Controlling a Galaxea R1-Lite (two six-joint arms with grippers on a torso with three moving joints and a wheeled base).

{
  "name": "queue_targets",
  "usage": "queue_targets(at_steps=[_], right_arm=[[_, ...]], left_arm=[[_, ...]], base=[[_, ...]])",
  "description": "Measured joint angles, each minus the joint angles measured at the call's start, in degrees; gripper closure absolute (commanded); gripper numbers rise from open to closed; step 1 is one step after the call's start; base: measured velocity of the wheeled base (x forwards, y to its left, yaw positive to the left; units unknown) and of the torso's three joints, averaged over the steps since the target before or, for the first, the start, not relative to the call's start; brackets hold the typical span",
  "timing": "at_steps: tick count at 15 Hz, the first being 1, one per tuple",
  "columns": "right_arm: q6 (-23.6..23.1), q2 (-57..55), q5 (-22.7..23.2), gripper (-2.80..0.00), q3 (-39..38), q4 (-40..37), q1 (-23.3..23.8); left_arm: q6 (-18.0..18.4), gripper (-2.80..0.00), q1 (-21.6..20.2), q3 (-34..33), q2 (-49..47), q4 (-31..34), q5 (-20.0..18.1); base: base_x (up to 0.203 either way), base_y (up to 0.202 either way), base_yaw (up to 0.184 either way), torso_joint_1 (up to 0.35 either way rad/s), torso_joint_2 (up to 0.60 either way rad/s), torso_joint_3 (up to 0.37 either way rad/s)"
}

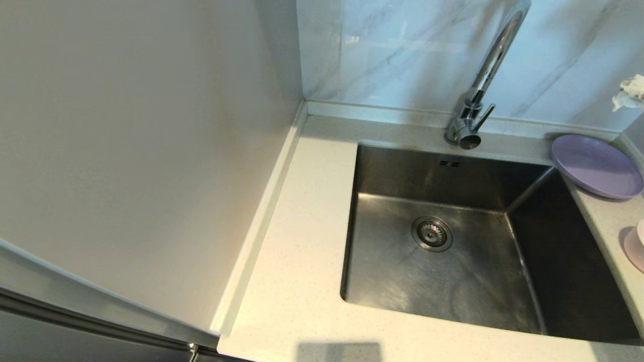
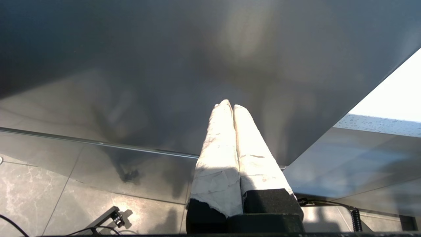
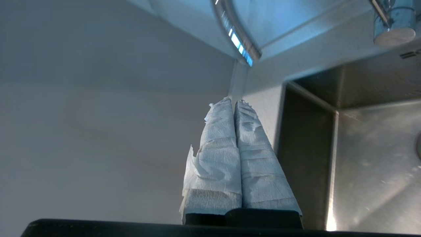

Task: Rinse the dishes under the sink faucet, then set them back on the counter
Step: Turn on the faucet

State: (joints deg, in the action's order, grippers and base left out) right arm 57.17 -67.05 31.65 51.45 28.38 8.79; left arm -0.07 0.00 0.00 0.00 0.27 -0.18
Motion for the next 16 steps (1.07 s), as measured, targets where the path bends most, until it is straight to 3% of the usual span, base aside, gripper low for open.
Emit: queue_targets(at_steps=[3,6,9,13,16], right_arm=[[5.7,-7.5,5.8,0.00,3.4,8.4,5.6],[5.2,-15.6,9.1,0.00,5.6,18.8,9.1],[-0.1,-23.7,9.5,0.00,7.5,26.1,10.0],[-7.7,-32.2,8.7,0.00,14.7,25.9,10.3],[-13.2,-36.5,1.9,0.00,20.3,20.8,9.5]], left_arm=[[0.0,0.00,0.0,0.0,0.0,0.0,0.0],[0.0,0.00,0.0,0.0,0.0,0.0,0.0],[0.0,0.00,0.0,0.0,0.0,0.0,0.0],[0.0,0.00,0.0,0.0,0.0,0.0,0.0],[0.0,0.00,0.0,0.0,0.0,0.0,0.0]], base=[[0.000,0.000,0.000,0.000,0.00,0.000],[0.000,0.000,0.000,0.000,0.00,0.000],[0.000,0.000,0.000,0.000,0.00,0.000],[0.000,0.000,0.000,0.000,0.00,0.000],[0.000,0.000,0.000,0.000,0.00,0.000]])
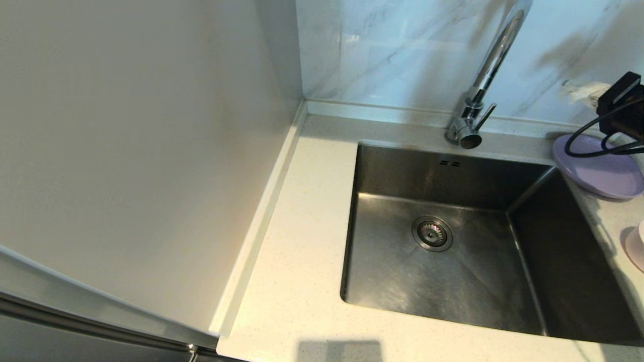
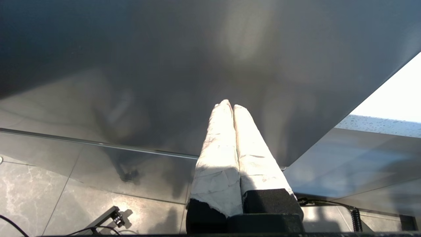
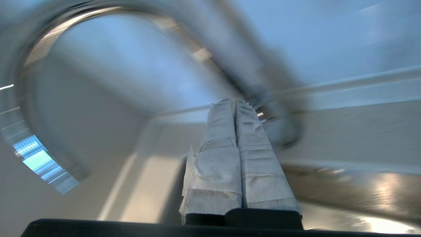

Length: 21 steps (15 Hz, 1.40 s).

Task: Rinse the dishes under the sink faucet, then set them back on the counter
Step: Turn on the faucet

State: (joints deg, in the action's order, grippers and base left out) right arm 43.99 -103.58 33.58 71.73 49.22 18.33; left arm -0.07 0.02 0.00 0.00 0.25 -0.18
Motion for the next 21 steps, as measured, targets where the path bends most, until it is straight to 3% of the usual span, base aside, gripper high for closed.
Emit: queue_targets(at_steps=[3,9,14,21], right_arm=[[-4.8,-3.2,-11.6,0.00,4.3,-2.9,-3.4],[-7.5,-8.6,-20.5,0.00,13.2,-7.7,-9.8],[-11.5,-11.7,-20.9,0.00,17.3,-9.8,-10.7],[-11.9,-12.6,-20.0,0.00,18.2,-11.6,-11.0]], left_arm=[[0.0,0.00,0.0,0.0,0.0,0.0,0.0],[0.0,0.00,0.0,0.0,0.0,0.0,0.0],[0.0,0.00,0.0,0.0,0.0,0.0,0.0],[0.0,0.00,0.0,0.0,0.0,0.0,0.0]], base=[[0.000,0.000,0.000,0.000,0.00,0.000],[0.000,0.000,0.000,0.000,0.00,0.000],[0.000,0.000,0.000,0.000,0.00,0.000],[0.000,0.000,0.000,0.000,0.00,0.000]])
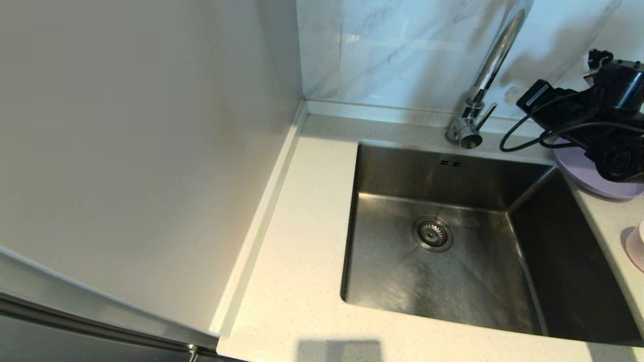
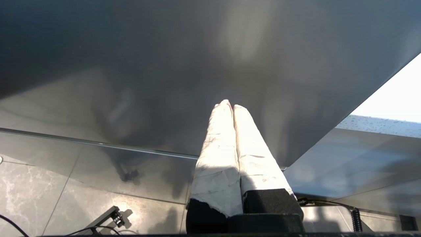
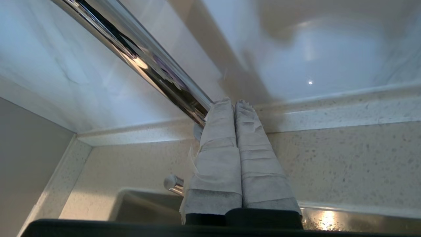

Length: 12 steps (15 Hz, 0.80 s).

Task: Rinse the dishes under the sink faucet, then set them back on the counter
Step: Turn on the faucet

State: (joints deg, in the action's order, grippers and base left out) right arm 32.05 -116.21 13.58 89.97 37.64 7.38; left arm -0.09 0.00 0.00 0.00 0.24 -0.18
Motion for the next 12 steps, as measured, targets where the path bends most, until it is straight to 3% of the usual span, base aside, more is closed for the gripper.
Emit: queue_targets(at_steps=[12], right_arm=[[0.1,1.2,1.1,0.00,-0.9,0.0,-4.4]], left_arm=[[0.0,0.00,0.0,0.0,0.0,0.0,0.0]], base=[[0.000,0.000,0.000,0.000,0.00,0.000]])
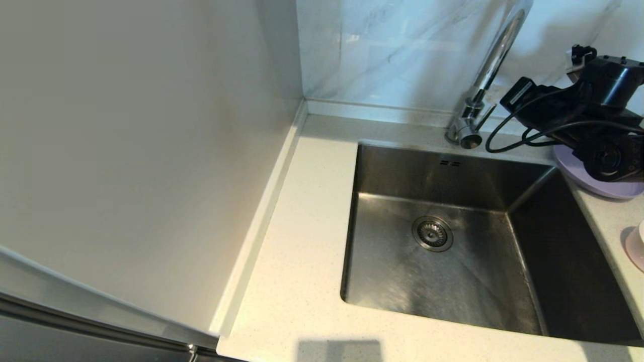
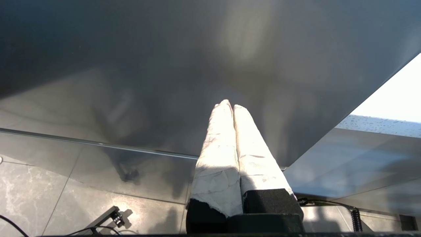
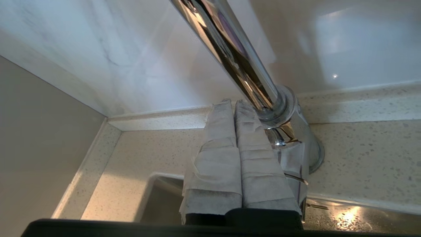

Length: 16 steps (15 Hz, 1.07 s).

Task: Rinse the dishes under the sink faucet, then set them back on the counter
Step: Turn on the faucet

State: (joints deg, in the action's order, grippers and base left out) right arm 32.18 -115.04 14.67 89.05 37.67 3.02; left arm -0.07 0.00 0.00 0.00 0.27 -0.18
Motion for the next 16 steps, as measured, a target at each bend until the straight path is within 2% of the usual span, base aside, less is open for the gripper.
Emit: queue_targets(at_steps=[6,9,16], right_arm=[[-0.4,-0.3,0.0,0.00,0.1,0.0,0.0],[-3.1,-0.3,0.0,0.00,-1.4,0.0,0.3],[-3.2,-0.1,0.1,0.00,-2.8,0.1,0.4]], left_arm=[[0.0,0.00,0.0,0.0,0.0,0.0,0.0],[0.0,0.00,0.0,0.0,0.0,0.0,0.0],[0.0,0.00,0.0,0.0,0.0,0.0,0.0]], base=[[0.000,0.000,0.000,0.000,0.00,0.000],[0.000,0.000,0.000,0.000,0.00,0.000],[0.000,0.000,0.000,0.000,0.00,0.000]])
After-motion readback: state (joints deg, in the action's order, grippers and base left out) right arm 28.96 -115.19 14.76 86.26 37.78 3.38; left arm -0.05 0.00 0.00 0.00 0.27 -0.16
